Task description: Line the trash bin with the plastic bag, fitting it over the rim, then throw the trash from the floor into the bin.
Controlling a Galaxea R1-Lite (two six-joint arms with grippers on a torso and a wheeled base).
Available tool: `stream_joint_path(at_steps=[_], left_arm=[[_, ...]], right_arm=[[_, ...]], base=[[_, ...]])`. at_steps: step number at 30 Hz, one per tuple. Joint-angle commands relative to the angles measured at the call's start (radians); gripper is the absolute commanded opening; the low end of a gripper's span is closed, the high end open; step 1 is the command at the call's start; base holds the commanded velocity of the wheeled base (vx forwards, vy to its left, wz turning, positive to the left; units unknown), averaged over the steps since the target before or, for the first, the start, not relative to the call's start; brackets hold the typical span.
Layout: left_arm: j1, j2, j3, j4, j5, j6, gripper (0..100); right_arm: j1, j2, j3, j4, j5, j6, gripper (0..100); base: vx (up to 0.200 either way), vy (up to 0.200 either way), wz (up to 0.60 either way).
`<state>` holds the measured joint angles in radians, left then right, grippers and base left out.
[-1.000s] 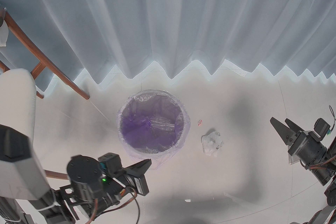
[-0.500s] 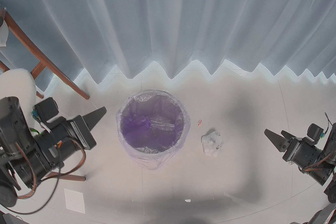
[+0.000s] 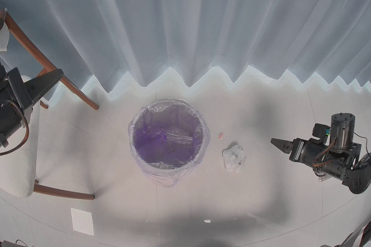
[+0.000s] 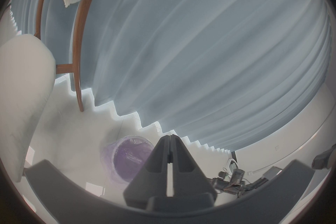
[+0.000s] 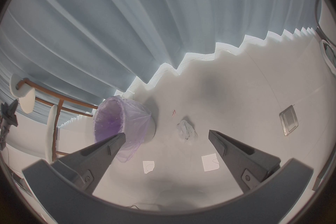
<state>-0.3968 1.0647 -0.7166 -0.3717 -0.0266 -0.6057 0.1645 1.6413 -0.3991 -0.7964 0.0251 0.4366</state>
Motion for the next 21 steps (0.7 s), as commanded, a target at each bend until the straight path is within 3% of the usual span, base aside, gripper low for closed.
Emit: stream_joint_path(at_steps=[1,4,11,14,21], left_arm=[[0.027,-0.04,-0.037,0.079,-0.047,-0.026,0],[0.027,-0.028,-0.053,0.12,-0.064,-0.028,0],[0.029,0.011,-0.07,0.143,-0.064,-0.101,0],[0.027,0.011,-0.092,0.212,-0.064,-0.135,0],[0.027,0.008,-0.086,0.228,-0.064,-0.175,0]], right_arm=[[-0.006,0.293,-0.066,-0.179,0.004,-0.013,100],[-0.008,0.397,-0.115,-0.268,0.004,-0.015,100],[-0.011,0.519,-0.262,-0.267,0.004,-0.012,100],[-0.014,0.56,-0.329,-0.267,0.004,-0.013,100],[-0.02,0.566,-0.365,-0.248,0.004,-0.009,100]], base=[[0.0,0.0,0.0],[0.0,0.0,0.0],[0.0,0.0,0.0],[0.0,0.0,0.0],[-0.2,0.0,0.0]])
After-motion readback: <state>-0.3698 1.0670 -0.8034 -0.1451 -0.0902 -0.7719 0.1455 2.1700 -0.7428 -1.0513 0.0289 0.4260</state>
